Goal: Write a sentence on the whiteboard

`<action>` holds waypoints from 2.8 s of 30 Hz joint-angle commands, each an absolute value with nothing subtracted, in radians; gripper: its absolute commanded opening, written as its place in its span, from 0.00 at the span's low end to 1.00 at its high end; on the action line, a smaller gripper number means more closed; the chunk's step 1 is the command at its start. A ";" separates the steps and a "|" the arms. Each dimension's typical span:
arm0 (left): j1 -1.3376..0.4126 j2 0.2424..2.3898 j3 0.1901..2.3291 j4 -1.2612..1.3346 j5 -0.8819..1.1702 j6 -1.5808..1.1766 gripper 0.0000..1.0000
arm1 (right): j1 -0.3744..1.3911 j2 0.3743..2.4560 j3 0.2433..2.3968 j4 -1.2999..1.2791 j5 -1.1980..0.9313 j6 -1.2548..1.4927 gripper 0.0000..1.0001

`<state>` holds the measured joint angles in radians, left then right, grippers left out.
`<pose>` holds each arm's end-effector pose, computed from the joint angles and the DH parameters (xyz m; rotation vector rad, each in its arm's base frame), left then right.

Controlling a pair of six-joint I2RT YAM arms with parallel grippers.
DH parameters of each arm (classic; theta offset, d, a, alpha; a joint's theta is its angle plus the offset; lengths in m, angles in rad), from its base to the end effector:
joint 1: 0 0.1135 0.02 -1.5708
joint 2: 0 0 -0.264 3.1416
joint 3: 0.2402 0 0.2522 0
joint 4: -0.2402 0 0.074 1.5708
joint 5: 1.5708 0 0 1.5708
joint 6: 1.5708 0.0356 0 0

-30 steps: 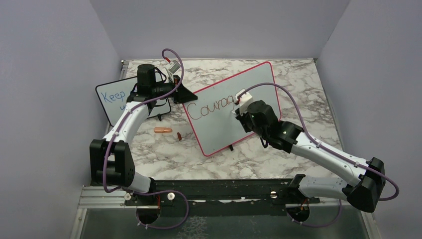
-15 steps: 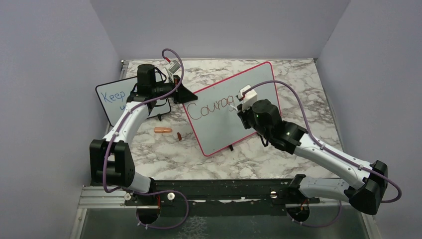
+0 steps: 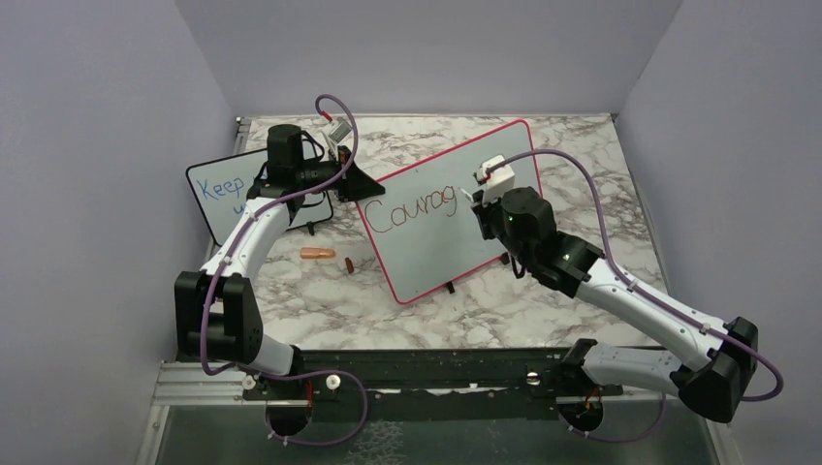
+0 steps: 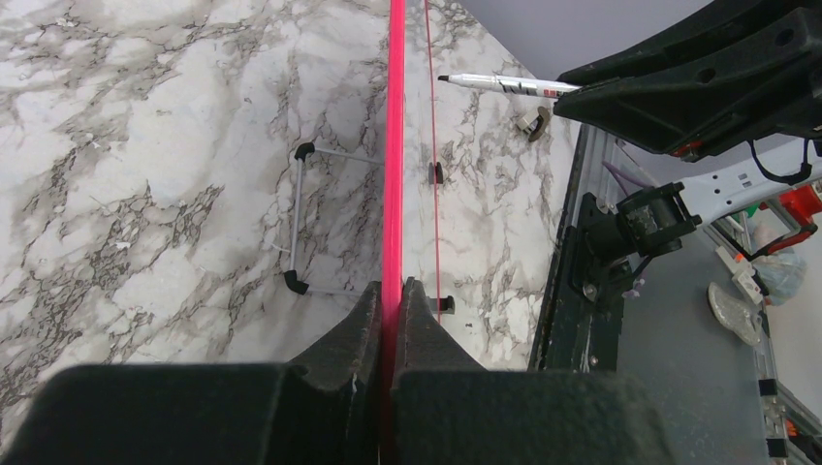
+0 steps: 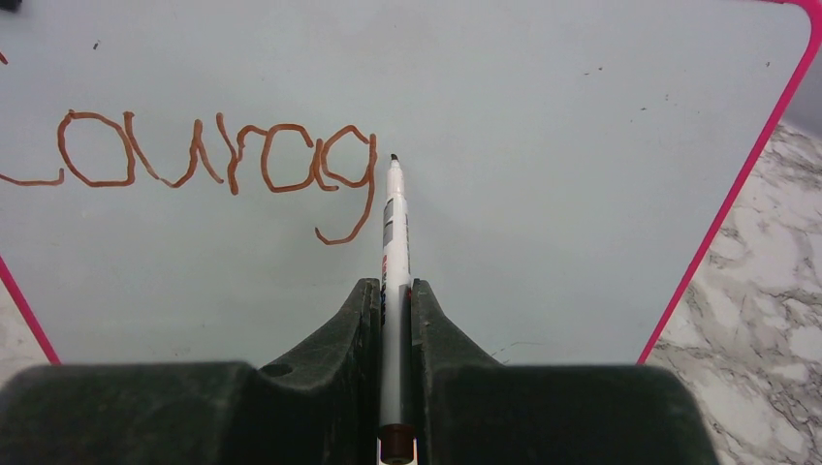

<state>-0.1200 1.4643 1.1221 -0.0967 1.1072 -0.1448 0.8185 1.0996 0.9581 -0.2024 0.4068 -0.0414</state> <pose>0.3181 -0.0704 0.3121 0.6927 1.8306 -1.2690 0.1822 0.1741 0.3376 -0.5322 1.8115 0.1417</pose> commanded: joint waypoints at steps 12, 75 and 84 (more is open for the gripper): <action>-0.142 1.498 1.095 -0.190 1.056 -0.047 0.00 | 0.798 1.140 0.944 -0.151 0.393 -0.033 0.01; -0.141 1.497 1.097 -0.190 1.057 -0.047 0.00 | 0.768 1.165 0.974 -0.151 0.265 -0.089 0.01; -0.141 1.496 1.097 -0.190 1.057 -0.046 0.00 | 0.767 1.141 0.955 -0.218 0.266 -0.067 0.01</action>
<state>-0.1200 1.4643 1.1221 -0.1028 1.1042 -0.1444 0.7685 1.1477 0.9565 -0.1379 0.3164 -0.0853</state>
